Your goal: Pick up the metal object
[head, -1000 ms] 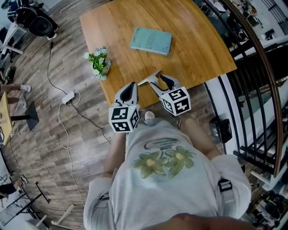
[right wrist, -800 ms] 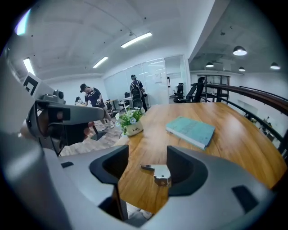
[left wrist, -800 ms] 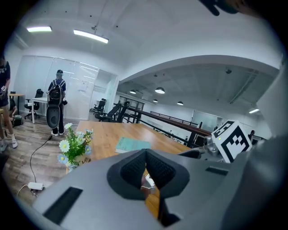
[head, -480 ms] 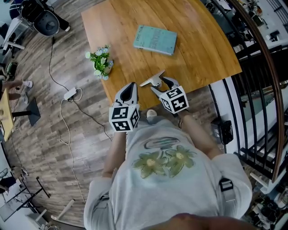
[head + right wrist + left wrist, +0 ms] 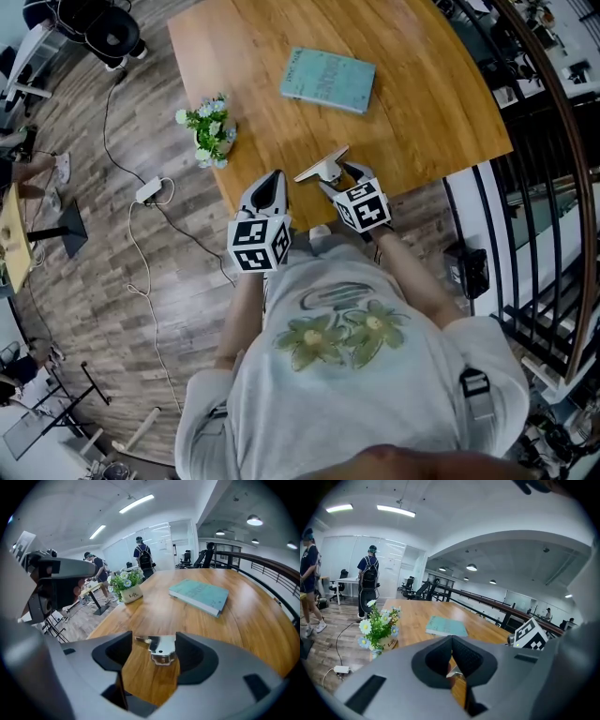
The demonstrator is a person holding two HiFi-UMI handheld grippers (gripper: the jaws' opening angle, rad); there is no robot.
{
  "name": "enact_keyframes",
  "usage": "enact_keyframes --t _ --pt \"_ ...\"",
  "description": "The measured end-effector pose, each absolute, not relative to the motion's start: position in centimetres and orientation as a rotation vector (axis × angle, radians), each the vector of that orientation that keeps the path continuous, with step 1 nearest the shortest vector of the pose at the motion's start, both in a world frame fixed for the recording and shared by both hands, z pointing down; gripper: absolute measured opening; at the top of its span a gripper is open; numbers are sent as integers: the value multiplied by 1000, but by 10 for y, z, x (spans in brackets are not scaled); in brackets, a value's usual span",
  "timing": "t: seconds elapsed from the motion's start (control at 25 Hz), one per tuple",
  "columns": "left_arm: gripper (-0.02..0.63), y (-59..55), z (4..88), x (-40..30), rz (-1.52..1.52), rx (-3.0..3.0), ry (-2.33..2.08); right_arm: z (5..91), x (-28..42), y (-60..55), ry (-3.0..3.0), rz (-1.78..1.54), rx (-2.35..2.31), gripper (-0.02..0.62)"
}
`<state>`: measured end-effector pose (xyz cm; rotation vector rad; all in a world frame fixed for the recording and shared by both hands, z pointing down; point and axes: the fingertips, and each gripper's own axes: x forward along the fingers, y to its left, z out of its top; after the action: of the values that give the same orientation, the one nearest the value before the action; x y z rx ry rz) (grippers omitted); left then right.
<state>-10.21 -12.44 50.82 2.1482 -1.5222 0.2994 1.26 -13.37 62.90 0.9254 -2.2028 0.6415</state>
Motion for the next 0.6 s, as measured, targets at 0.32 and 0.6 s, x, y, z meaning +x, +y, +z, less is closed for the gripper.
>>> enact_keyframes --t 0.32,0.6 --pt "15 -131 517 -99 317 2133 -1507 658 13 -136 -2165 675 897 282" --pt "15 -132 521 -102 320 2115 -1512 677 13 -138 -2120 674 878 288"
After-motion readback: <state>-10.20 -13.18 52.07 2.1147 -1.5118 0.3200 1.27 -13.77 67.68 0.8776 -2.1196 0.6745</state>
